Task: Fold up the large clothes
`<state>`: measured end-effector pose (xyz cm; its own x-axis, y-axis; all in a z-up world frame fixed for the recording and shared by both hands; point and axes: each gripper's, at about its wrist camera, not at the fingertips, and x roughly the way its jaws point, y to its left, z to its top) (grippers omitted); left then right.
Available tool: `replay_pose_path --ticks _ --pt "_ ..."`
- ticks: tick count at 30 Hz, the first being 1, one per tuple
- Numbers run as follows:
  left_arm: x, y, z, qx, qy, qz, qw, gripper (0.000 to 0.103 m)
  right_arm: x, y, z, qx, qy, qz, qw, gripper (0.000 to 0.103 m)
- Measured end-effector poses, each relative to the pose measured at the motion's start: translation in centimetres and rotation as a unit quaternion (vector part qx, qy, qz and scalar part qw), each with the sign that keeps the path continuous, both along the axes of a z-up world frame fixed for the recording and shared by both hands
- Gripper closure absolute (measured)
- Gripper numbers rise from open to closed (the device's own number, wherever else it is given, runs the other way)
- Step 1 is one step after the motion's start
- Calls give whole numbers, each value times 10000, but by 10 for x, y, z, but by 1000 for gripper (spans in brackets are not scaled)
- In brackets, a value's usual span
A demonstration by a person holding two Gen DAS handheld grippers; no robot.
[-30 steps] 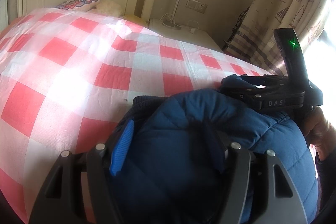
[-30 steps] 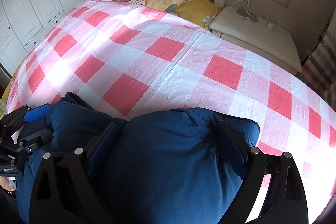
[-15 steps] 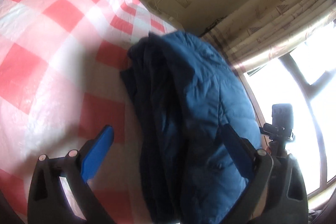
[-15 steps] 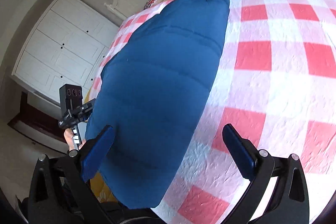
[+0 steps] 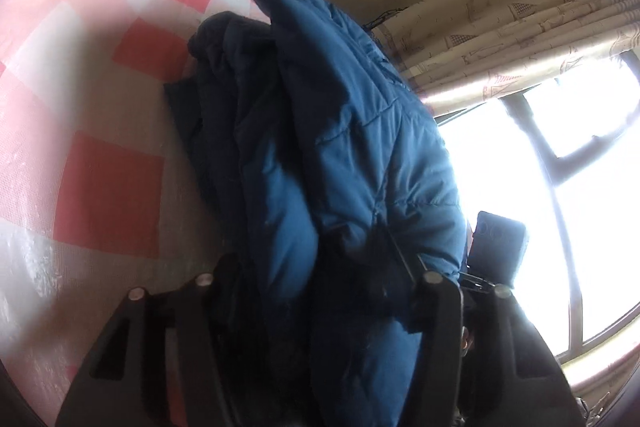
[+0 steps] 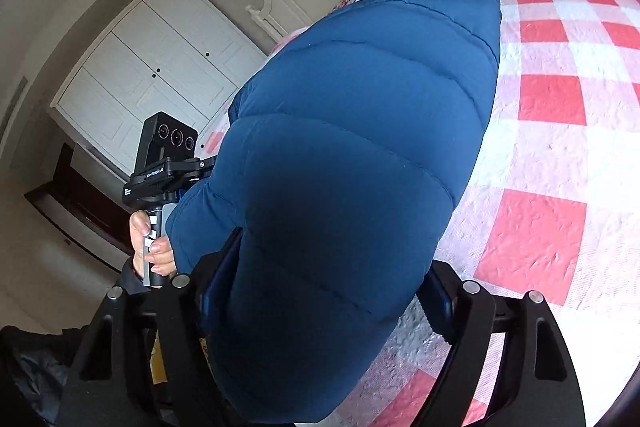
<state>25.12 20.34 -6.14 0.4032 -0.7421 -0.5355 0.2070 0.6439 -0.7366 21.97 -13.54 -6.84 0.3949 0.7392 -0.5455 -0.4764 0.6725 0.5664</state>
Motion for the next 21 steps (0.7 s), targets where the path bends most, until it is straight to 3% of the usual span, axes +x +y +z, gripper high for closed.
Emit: replay_pose_path --ticks 2,5,10,13,15,18,20,21 --pt "3 -16 13 217 -215 42 9995 58 7 -11 9 -68 -313 -211 9993 30" --pt "31 -45 27 221 -431 57 9988 61 35 -39 23 -71 -461 -648 9968 31" --pt "118 -114 35 158 -629 60 9979 62 109 -87 31 -42 -232 -1125 9934 31" --pt "174 -149 22 118 -404 110 9991 62 140 -107 15 -265 82 -1377 9901 31" --pt "199 -167 6 152 -149 129 9997 60 145 -117 6 -37 215 -1476 9888 29" --pt "206 -169 -3 -189 -106 274 9994 51 137 -126 9 -101 319 -1767 9837 13" --pt "196 -163 -2 -43 -154 425 9990 37 117 -132 26 -270 46 -2086 9776 13" --pt "184 -155 4 182 -284 639 9974 25 100 -133 36 -304 -192 -2272 9732 13"
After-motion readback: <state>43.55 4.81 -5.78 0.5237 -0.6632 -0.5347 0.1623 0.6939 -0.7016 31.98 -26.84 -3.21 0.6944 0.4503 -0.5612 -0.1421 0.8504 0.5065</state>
